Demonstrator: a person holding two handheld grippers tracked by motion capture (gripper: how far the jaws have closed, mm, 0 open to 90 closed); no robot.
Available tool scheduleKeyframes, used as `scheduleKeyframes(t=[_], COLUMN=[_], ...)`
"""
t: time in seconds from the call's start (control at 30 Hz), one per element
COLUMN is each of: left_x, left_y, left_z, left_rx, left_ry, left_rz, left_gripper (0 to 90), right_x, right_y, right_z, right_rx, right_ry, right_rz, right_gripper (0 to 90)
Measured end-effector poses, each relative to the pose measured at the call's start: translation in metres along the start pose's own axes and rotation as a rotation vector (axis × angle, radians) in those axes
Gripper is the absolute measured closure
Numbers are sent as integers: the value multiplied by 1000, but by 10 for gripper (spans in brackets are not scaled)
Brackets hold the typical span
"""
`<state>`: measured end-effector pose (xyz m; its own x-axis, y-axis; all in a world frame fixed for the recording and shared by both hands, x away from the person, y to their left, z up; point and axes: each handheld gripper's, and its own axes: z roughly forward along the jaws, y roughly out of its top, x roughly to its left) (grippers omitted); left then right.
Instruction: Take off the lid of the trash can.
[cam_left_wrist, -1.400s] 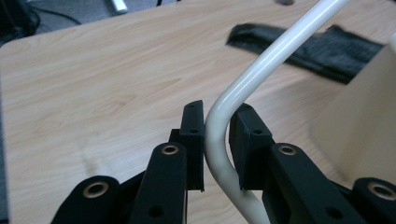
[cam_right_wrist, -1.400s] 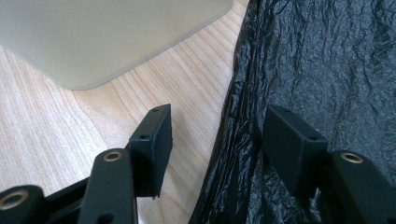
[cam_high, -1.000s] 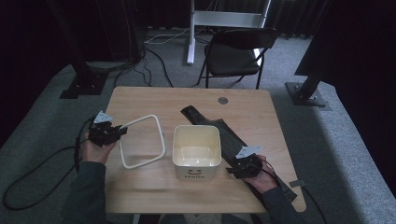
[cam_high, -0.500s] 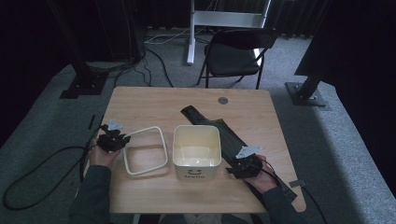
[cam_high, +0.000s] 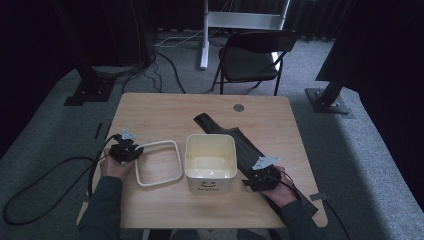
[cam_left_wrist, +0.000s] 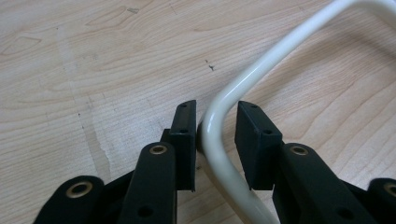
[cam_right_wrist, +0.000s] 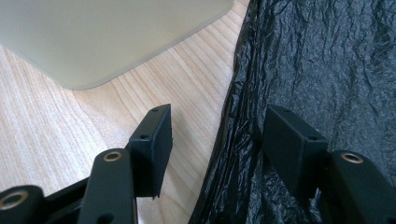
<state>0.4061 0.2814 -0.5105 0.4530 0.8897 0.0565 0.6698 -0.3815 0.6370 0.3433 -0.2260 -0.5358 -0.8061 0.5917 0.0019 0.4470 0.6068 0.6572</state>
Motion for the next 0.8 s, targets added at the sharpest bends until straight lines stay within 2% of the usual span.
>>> scheduleKeyframes(t=[0.23,0.43,0.47,0.57,0.67,0.8], left_x=[1,-1,-1,-2,-4,-17], left_y=[1,4,5,6,5,3], left_z=[-3,-11,-17,-24,-34,-43], left_rx=[-21,-63,-85,-105,-132,-187], left_ry=[0,-19,-36,-51,-74,-101], left_rz=[-13,-20,-25,-30,-45,-53], left_gripper=[657,625,625,623,615,615], right_x=[0,0,0,-1,-3,-4], right_y=[0,0,0,0,1,1], right_z=[0,0,0,0,-2,-2], right_rx=[0,0,0,-1,4,3], right_ry=[-1,0,-1,2,17,17], right_rz=[1,1,3,12,25,37], right_gripper=[423,423,422,429,474,479])
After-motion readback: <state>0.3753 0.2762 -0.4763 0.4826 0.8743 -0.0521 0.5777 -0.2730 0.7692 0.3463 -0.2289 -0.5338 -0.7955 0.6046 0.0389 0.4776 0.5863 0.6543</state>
